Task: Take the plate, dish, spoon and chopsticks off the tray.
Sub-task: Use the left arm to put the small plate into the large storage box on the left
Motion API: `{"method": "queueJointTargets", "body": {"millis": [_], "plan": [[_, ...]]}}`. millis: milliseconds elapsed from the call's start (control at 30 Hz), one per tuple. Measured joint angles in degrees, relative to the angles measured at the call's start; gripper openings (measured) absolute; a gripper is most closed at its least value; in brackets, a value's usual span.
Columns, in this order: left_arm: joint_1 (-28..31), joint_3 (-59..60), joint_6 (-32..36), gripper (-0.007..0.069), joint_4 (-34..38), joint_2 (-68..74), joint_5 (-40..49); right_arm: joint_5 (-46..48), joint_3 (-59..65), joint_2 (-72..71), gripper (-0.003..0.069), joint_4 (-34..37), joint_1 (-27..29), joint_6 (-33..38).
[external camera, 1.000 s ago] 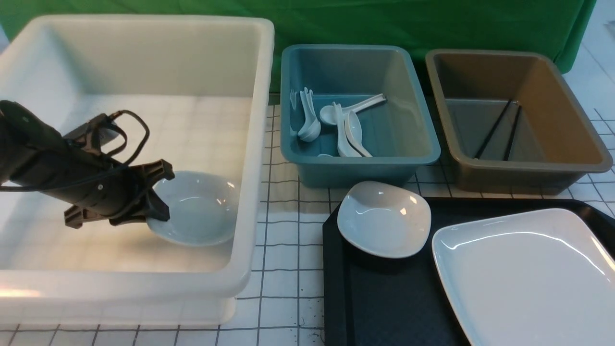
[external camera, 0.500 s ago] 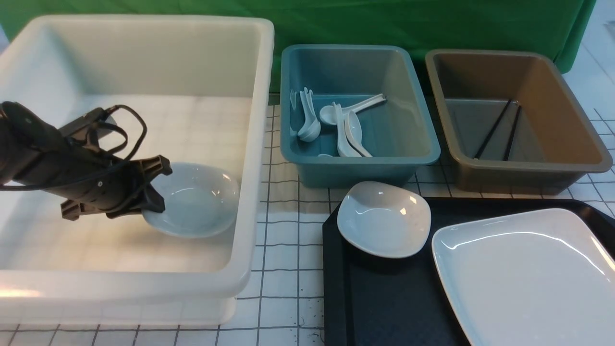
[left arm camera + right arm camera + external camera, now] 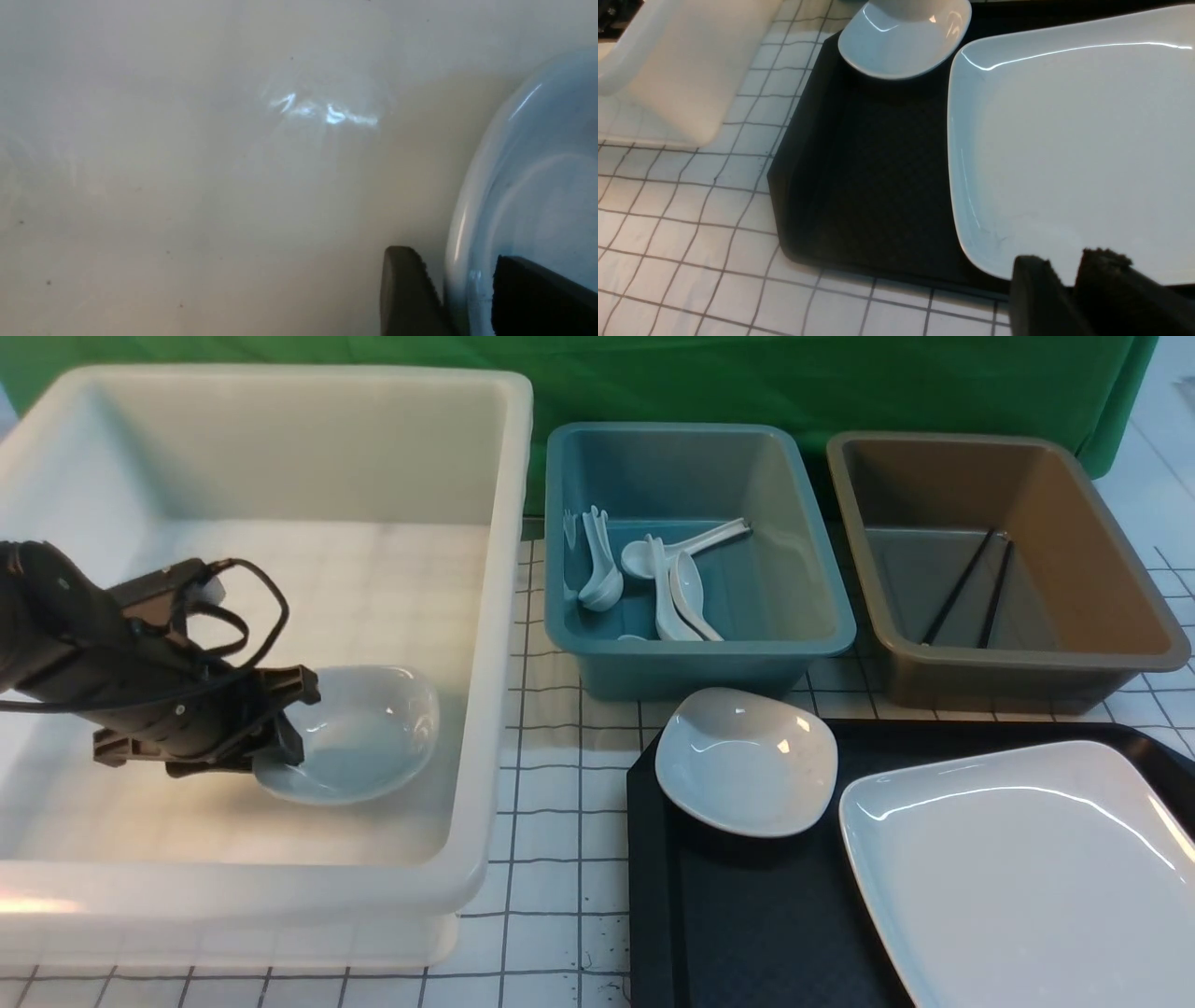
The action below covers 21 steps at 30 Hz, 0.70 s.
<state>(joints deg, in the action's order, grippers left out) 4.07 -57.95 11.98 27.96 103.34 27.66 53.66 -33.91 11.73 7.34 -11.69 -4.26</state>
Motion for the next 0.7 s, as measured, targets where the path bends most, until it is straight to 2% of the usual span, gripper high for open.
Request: {"method": "queueJointTargets", "body": {"millis": [200, 467, 533, 633, 700], "plan": [[0.1, -2.1, -0.2, 0.0388, -0.1, 0.2, 6.0, 0.1, 0.0, 0.0, 0.0193, 0.0, 0.0, 0.0], [0.1, -13.9, -0.2, 0.0414, 0.9, 0.2, 22.8, 0.3, 0.0, 0.0, 0.0199, 0.0, 0.0, 0.0], [0.1, -16.2, 0.0, 0.0414, 3.2, 0.2, 25.9, 0.3, 0.0, 0.0, 0.0199, 0.0, 0.0, 0.0], [-0.5, -20.2, 5.5, 0.0411, 12.1, 0.2, 32.3, 0.3, 0.0, 0.0, 0.0199, 0.0, 0.0, 0.0], [-1.2, -22.0, 7.2, 0.0402, 15.1, 0.2, 34.1, 0.3, 0.0, 0.0, 0.0200, 0.0, 0.0, 0.0]]}}
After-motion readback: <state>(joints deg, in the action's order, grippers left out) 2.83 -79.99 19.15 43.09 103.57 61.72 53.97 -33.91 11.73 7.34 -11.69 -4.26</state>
